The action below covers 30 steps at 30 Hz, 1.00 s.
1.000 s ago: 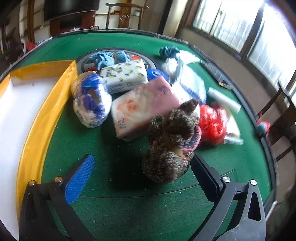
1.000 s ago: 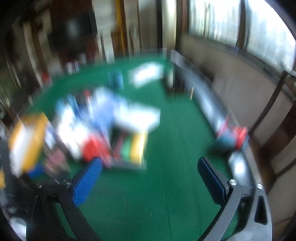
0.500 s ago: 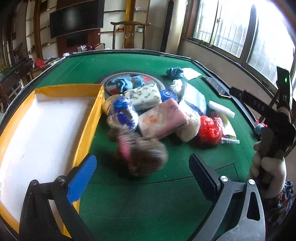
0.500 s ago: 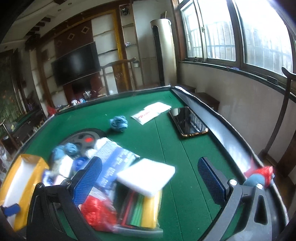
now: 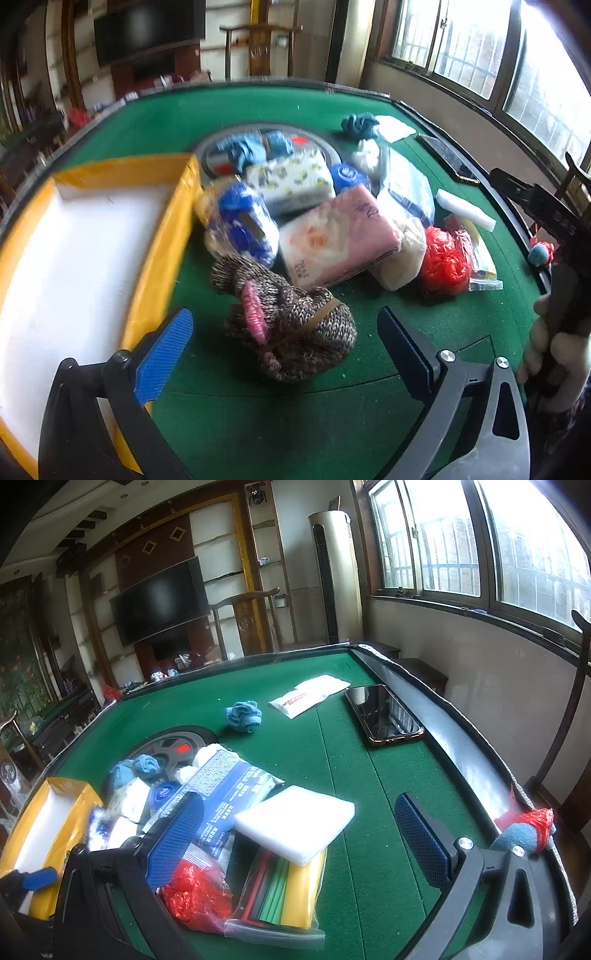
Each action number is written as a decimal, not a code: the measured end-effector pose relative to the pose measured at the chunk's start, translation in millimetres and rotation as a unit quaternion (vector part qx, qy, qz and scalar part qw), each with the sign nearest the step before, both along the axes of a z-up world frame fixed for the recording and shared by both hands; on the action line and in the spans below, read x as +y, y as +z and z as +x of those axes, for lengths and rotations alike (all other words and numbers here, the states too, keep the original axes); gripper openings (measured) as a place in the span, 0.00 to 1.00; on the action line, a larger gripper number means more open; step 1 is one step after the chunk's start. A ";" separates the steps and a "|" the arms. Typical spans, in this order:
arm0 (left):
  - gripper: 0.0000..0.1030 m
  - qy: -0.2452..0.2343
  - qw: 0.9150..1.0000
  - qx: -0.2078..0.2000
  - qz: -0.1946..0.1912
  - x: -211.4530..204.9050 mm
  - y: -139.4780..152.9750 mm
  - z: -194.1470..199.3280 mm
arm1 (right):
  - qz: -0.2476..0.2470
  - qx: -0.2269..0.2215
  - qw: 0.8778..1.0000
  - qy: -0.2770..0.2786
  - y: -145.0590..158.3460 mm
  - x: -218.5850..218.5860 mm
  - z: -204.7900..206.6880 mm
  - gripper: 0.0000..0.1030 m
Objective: Organize soft objects
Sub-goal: 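Grasp the knitted hat with the left gripper and lift it, then carry the hat into the yellow box with the left gripper while the right grasps the blue-wrapped package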
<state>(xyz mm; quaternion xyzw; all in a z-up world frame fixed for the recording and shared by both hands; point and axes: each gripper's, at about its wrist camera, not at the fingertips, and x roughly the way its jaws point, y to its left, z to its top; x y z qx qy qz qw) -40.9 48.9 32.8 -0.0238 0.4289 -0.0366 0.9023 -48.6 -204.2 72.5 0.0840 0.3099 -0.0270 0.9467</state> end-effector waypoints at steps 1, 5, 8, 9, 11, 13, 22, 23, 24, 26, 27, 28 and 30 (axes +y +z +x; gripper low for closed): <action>0.98 -0.002 1.000 0.011 -0.010 1.6 -4.7 4.1 | 0.000 0.001 1.000 0.000 -0.7 0.9 0.8 0.99; 0.95 -0.006 0.999 0.025 -0.025 -0.6 -13.9 11.3 | 0.001 0.010 1.000 -0.005 -2.8 1.5 1.6 0.99; 0.64 -0.003 1.000 0.017 -0.005 -6.2 -15.8 11.8 | -0.001 0.017 1.000 -0.007 -4.5 1.9 2.6 0.99; 0.64 -0.002 1.000 0.013 0.009 -8.3 -15.8 11.0 | -0.002 0.018 1.000 -0.008 -4.8 2.2 2.7 0.99; 0.63 -0.012 1.000 0.020 0.008 -8.0 -17.7 12.9 | -0.007 0.021 1.000 -0.010 -5.4 2.9 3.0 0.99; 0.63 -0.010 1.000 0.018 -0.005 -2.6 -15.4 10.3 | -0.010 0.022 1.000 -0.010 -5.9 3.6 3.7 0.99; 0.63 -0.011 0.998 -0.020 -0.067 22.0 19.5 -14.0 | 0.000 0.030 1.000 0.002 -8.8 2.3 6.7 0.99; 0.63 -0.010 0.997 -0.023 -0.070 24.3 22.3 -16.5 | 0.002 0.031 1.000 0.004 -9.6 2.5 7.1 0.99; 0.64 -0.009 0.997 -0.027 -0.074 28.0 25.7 -20.2 | 0.005 0.033 0.999 0.009 -10.2 3.2 7.8 0.99; 0.64 -0.006 0.996 -0.032 -0.082 35.5 32.0 -25.5 | 0.012 0.035 0.999 0.021 -8.0 7.4 7.7 0.99; 0.64 -0.004 0.996 -0.036 -0.086 40.5 36.0 -28.2 | 0.013 0.033 0.999 0.028 -3.8 11.7 5.3 0.99; 0.64 0.000 0.995 -0.041 -0.087 46.5 40.7 -31.8 | 0.015 0.029 0.999 0.040 2.0 18.0 1.9 0.99; 0.64 0.011 0.995 -0.053 -0.084 60.7 49.3 -38.6 | 0.017 0.022 0.996 0.088 17.0 40.3 -4.3 0.99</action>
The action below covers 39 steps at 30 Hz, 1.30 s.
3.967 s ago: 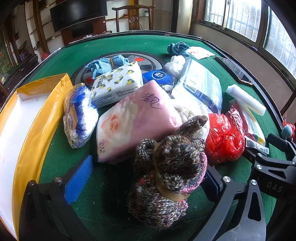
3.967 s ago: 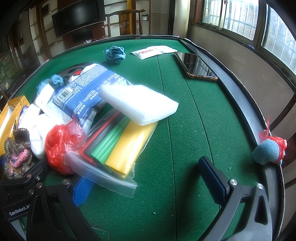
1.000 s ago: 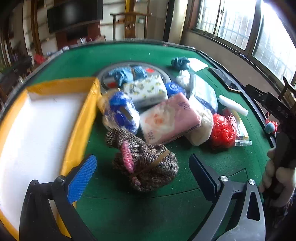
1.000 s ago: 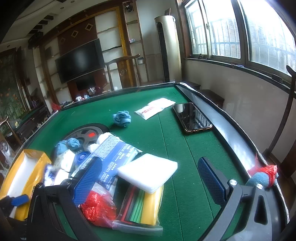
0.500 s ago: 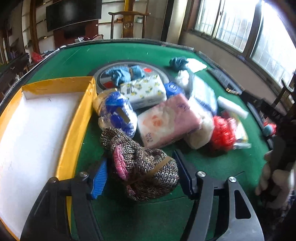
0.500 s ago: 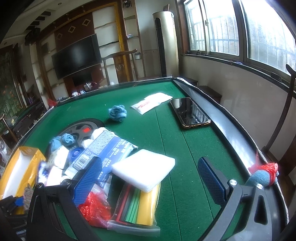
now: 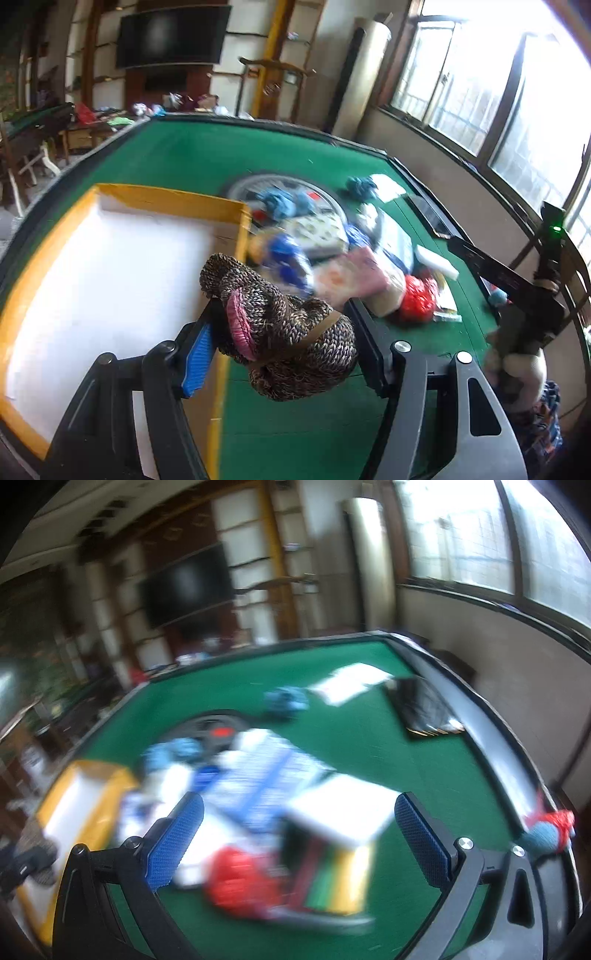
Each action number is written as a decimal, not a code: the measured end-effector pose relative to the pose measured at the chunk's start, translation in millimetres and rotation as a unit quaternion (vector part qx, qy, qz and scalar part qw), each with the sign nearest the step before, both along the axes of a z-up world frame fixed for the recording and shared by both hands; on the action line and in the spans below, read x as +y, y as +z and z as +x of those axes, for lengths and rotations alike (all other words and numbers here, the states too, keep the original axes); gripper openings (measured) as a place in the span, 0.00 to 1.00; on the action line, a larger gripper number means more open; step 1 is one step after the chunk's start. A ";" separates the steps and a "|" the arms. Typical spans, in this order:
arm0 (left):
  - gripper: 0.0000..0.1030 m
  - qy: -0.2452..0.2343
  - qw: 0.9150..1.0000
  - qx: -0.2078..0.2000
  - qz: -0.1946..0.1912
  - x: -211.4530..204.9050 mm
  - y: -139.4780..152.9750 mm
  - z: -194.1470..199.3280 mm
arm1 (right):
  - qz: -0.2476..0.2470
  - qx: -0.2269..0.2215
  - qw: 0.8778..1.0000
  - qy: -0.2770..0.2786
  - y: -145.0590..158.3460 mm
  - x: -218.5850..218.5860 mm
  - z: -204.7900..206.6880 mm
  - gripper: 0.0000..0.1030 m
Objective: Organize soft objects
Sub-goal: 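Carry the hat into the yellow box with the left gripper while the right grasps the blue-wrapped package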
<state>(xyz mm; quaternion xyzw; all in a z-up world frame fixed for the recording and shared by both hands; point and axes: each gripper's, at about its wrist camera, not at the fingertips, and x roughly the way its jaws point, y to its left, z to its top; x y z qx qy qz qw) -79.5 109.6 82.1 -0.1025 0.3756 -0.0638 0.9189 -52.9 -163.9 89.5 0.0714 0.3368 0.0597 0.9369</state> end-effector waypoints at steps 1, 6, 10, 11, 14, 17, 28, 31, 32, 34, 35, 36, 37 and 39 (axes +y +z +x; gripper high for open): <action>0.64 0.006 1.000 -0.004 0.000 6.3 2.2 -1.3 | -0.001 0.002 1.000 0.023 4.4 12.3 -0.2 0.99; 0.64 0.038 0.999 -0.009 -0.008 38.7 1.5 -5.8 | -0.025 0.051 0.989 0.139 2.4 84.8 14.4 0.99; 0.64 0.055 0.998 -0.004 -0.020 57.4 -5.1 -11.8 | -0.055 0.069 0.978 0.187 -4.6 135.7 28.2 0.99; 0.64 0.059 0.998 -0.004 -0.022 60.8 -6.4 -13.4 | -0.060 0.078 0.974 0.203 -7.2 149.5 33.5 0.99; 0.64 0.069 0.997 -0.004 -0.027 73.6 -9.0 -17.8 | -0.085 0.102 0.965 0.224 -18.7 179.2 44.7 0.89; 0.64 0.080 0.996 -0.005 -0.032 88.1 -11.7 -23.2 | -0.124 0.125 0.956 0.235 -35.3 207.3 55.6 0.73; 0.64 0.108 0.992 0.005 -0.058 122.6 -26.5 -30.1 | -0.131 0.179 0.954 0.201 -72.6 218.8 80.3 0.36; 0.64 0.107 0.993 0.002 -0.056 125.6 -25.5 -33.0 | -0.105 0.159 0.963 0.190 -52.9 203.9 73.5 0.36; 0.64 0.105 0.993 0.003 -0.058 127.0 -24.8 -32.6 | -0.094 0.152 0.966 0.186 -44.4 200.0 70.7 0.36; 0.64 0.104 0.992 0.003 -0.065 132.0 -22.2 -29.2 | -0.066 0.136 0.971 0.184 -25.3 192.9 65.6 0.36; 0.64 0.103 0.992 0.004 -0.068 134.4 -21.2 -26.5 | -0.042 0.134 0.971 0.192 -16.6 191.9 64.9 0.36; 0.64 0.102 0.992 0.005 -0.072 136.0 -19.2 -20.4 | -0.021 0.135 0.970 0.200 -11.4 193.3 65.3 0.36; 0.64 0.100 0.992 0.006 -0.075 136.6 -18.3 -16.6 | -0.002 0.138 0.968 0.208 -7.5 197.2 66.8 0.36; 0.64 0.093 0.992 0.010 -0.081 135.7 -14.7 -1.4 | 0.019 0.148 0.964 0.220 -6.5 210.5 76.0 0.36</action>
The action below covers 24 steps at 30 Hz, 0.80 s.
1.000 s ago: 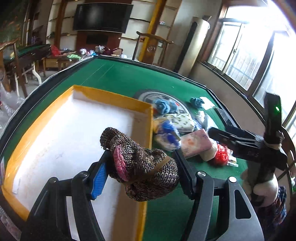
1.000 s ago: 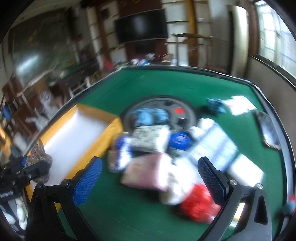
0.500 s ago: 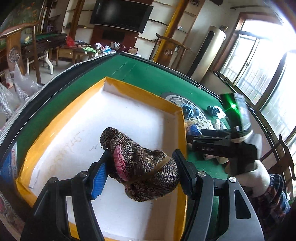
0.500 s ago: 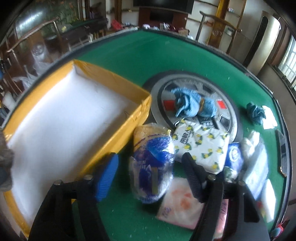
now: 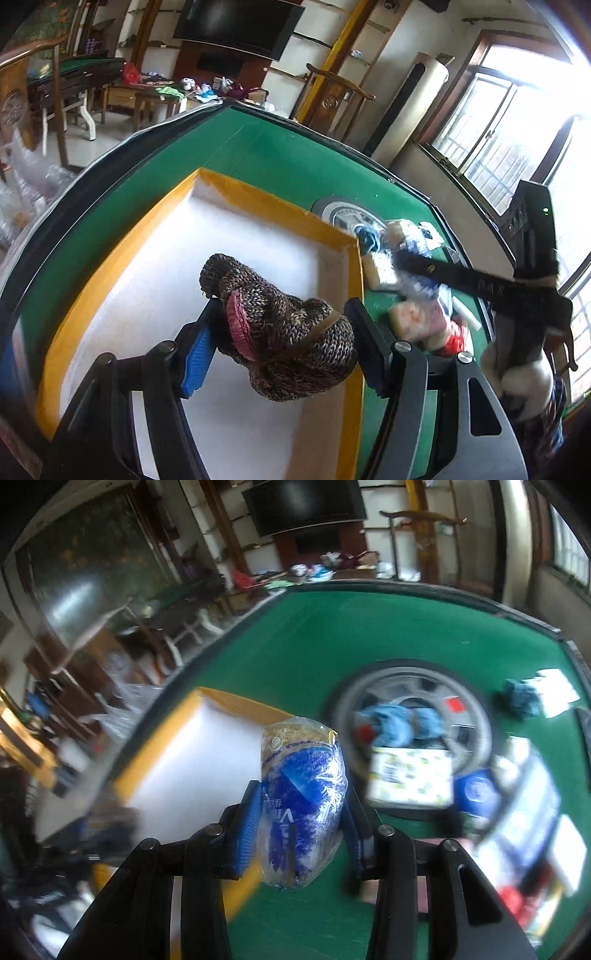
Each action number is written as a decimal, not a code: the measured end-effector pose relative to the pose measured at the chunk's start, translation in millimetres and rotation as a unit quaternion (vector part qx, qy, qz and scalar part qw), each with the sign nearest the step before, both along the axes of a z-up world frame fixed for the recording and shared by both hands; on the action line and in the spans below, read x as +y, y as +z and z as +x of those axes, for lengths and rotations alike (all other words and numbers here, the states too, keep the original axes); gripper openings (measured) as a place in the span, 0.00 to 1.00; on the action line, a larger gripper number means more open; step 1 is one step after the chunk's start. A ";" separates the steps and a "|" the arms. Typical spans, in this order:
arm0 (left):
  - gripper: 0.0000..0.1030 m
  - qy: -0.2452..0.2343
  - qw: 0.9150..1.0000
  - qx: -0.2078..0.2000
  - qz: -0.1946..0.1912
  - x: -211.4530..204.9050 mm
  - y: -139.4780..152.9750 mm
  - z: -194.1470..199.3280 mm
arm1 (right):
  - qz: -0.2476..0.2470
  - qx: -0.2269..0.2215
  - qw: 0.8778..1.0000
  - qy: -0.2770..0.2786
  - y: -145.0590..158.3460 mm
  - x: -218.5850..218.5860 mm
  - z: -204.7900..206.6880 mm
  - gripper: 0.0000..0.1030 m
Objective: Organize soft objects
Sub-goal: 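Carry the hat into the yellow box with the left gripper while the right grasps the blue-wrapped package, then release the blue-wrapped package into the yellow box with the right gripper and withdraw both tools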
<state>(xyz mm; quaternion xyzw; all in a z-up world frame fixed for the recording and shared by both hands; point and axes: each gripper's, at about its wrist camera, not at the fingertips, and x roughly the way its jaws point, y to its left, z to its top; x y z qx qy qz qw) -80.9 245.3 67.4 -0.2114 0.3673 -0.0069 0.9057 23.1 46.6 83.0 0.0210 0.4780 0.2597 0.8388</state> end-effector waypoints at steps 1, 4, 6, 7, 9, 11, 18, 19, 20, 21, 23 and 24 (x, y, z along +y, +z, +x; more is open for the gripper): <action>0.64 -0.004 1.000 0.001 0.000 -1.3 1.8 8.7 | 0.006 0.008 1.000 0.003 -2.4 8.5 5.1 0.36; 0.64 -0.006 1.000 0.004 0.019 -6.0 3.0 40.2 | 0.022 0.032 0.999 0.000 -15.2 27.8 19.6 0.36; 0.64 -0.004 0.999 0.021 0.027 -7.9 -5.8 64.7 | 0.026 0.050 0.998 -0.009 -23.5 37.1 25.8 0.36; 0.65 -0.006 0.999 0.032 0.024 -7.9 -10.5 73.3 | 0.016 0.049 0.998 -0.026 -26.5 37.3 28.7 0.36; 0.66 -0.003 0.998 0.057 0.003 -3.3 -23.9 90.1 | 0.013 0.048 0.998 -0.035 -30.2 35.0 33.0 0.37; 0.66 -0.003 0.997 0.072 -0.011 0.4 -33.9 99.4 | 0.012 0.052 0.998 -0.039 -30.0 33.3 32.4 0.37; 0.71 0.022 0.995 0.082 -0.053 13.6 -53.6 102.3 | 0.027 0.049 0.997 -0.044 -26.6 28.0 28.5 0.55; 0.71 0.022 0.995 0.080 -0.059 15.0 -53.5 101.0 | 0.026 0.042 0.998 -0.046 -24.1 28.7 26.9 0.55; 0.71 0.024 0.995 0.078 -0.062 14.3 -50.7 103.2 | 0.027 0.035 0.998 -0.047 -22.1 27.0 26.6 0.55; 0.71 0.027 0.995 0.072 -0.060 14.7 -47.8 99.8 | 0.029 0.026 0.998 -0.048 -18.5 24.6 23.0 0.55; 0.71 0.034 0.996 0.064 -0.044 17.2 -40.6 94.6 | 0.026 0.003 0.999 -0.047 -9.6 17.3 12.8 0.56; 0.71 0.041 0.997 0.061 -0.027 16.2 -36.8 89.4 | 0.022 -0.011 0.999 -0.045 -4.5 13.6 6.3 0.56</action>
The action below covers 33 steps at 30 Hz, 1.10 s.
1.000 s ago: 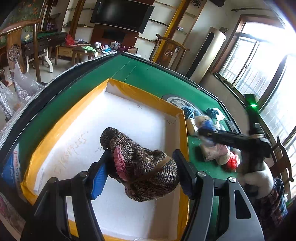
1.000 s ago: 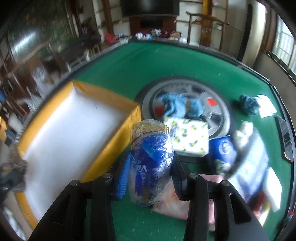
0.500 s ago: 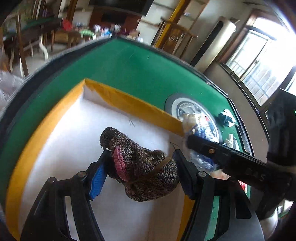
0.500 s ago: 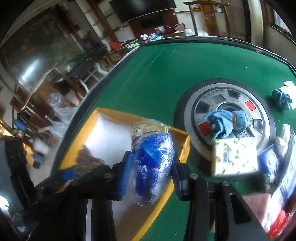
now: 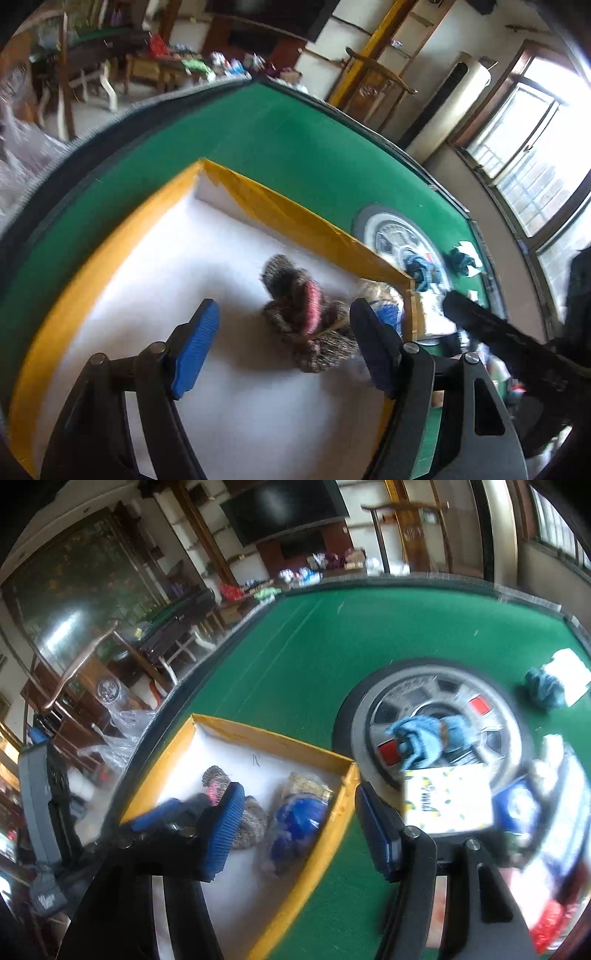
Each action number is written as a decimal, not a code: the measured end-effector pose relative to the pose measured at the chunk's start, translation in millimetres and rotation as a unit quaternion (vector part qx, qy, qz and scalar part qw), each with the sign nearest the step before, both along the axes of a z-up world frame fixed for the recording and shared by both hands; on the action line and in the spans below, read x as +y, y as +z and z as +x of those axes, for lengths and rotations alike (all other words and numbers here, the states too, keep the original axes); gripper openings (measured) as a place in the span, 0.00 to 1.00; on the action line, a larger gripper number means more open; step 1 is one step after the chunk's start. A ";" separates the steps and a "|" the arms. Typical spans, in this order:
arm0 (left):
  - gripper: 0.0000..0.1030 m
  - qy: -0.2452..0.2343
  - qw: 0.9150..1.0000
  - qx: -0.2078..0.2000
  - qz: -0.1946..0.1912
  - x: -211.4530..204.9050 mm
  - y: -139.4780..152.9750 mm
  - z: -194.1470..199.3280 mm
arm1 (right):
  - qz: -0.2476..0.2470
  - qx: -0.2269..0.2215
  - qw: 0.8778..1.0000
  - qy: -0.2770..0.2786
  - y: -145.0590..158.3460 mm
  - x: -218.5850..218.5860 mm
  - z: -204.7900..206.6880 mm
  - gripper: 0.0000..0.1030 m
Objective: Organize soft objects
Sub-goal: 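Release the blue-wrapped package into the yellow box with the right gripper and withdraw both tools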
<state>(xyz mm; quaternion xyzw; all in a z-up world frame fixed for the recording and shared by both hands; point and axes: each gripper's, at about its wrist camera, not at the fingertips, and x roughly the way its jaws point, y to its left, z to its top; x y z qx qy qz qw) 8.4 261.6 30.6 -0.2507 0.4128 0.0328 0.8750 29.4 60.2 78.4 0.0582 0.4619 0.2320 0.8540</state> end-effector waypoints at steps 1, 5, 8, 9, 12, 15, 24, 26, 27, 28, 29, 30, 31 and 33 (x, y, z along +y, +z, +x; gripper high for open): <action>0.71 0.005 1.000 -0.001 0.011 0.4 3.1 -2.9 | -0.006 -0.014 1.000 0.001 4.5 -4.5 -7.3 0.58; 0.71 0.046 0.997 0.004 0.054 6.0 1.8 -23.0 | -0.022 -0.051 0.998 -0.006 12.5 -26.0 -28.2 0.64; 0.71 0.081 0.995 0.033 0.049 15.7 -13.2 -34.0 | -0.020 -0.057 0.998 -0.022 12.9 -46.6 -38.7 0.64; 0.71 0.094 0.994 0.048 0.035 21.1 -20.1 -38.5 | -0.017 -0.057 0.998 -0.029 13.5 -54.1 -40.8 0.64; 0.71 0.114 0.992 0.044 0.030 24.4 -20.6 -50.2 | -0.007 -0.061 0.997 -0.046 15.2 -77.1 -49.4 0.64; 0.71 0.117 0.992 0.041 0.028 24.8 -22.3 -59.3 | -0.004 -0.070 0.996 -0.061 16.3 -94.1 -59.2 0.64; 0.71 0.109 0.993 -0.009 0.044 6.2 9.2 -73.6 | 0.002 -0.088 0.989 -0.120 11.0 -162.2 -73.1 0.64; 0.71 0.096 0.993 -0.027 0.060 -8.2 22.2 -77.0 | 0.006 -0.091 0.987 -0.136 10.2 -178.6 -70.6 0.64; 0.71 0.089 0.993 -0.033 0.072 -16.0 28.1 -78.5 | 0.010 -0.093 0.985 -0.147 10.0 -188.1 -68.1 0.65; 0.71 0.081 0.992 -0.040 0.086 -26.0 34.8 -79.3 | 0.013 -0.096 0.983 -0.155 10.5 -194.1 -67.0 0.65; 0.71 0.075 0.991 -0.044 0.097 -33.3 39.4 -81.0 | 0.015 -0.099 0.981 -0.164 10.5 -201.0 -65.1 0.65; 0.71 0.069 0.990 -0.049 0.109 -41.7 43.7 -82.6 | 0.017 -0.102 0.979 -0.174 10.9 -208.4 -63.2 0.65; 0.72 0.061 0.989 -0.056 0.120 -49.5 49.3 -83.4 | 0.019 -0.106 0.977 -0.184 11.7 -216.1 -60.9 0.65; 0.75 0.044 0.988 -0.066 0.135 -66.3 57.6 -83.2 | 0.023 -0.115 0.972 -0.202 13.0 -228.4 -56.6 0.65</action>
